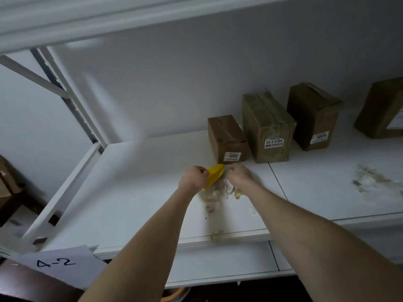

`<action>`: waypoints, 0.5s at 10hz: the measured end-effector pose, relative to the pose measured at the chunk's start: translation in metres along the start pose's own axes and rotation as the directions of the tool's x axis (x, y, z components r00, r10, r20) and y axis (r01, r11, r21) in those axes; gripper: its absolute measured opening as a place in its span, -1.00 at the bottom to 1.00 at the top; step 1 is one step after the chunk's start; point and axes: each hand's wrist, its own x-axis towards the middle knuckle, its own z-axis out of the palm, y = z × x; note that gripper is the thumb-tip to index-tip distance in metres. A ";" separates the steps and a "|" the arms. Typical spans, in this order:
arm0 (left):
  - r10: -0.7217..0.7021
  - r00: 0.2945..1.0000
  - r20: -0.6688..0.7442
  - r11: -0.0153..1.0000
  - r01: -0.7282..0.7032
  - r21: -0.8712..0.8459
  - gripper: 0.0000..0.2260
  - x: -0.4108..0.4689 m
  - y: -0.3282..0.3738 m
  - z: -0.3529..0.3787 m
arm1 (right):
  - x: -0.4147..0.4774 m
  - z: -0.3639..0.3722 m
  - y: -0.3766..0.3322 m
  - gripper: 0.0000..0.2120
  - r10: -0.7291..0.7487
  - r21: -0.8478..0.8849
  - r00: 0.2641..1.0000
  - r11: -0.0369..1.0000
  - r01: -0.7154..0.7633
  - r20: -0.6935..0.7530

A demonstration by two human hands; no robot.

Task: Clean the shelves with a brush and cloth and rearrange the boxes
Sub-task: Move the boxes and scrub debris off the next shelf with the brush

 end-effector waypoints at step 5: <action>-0.206 0.967 -0.152 0.905 0.129 -0.406 -0.73 0.068 -0.014 -0.057 | 0.052 0.033 -0.075 -0.61 -0.171 0.219 0.985 0.962 0.164 0.013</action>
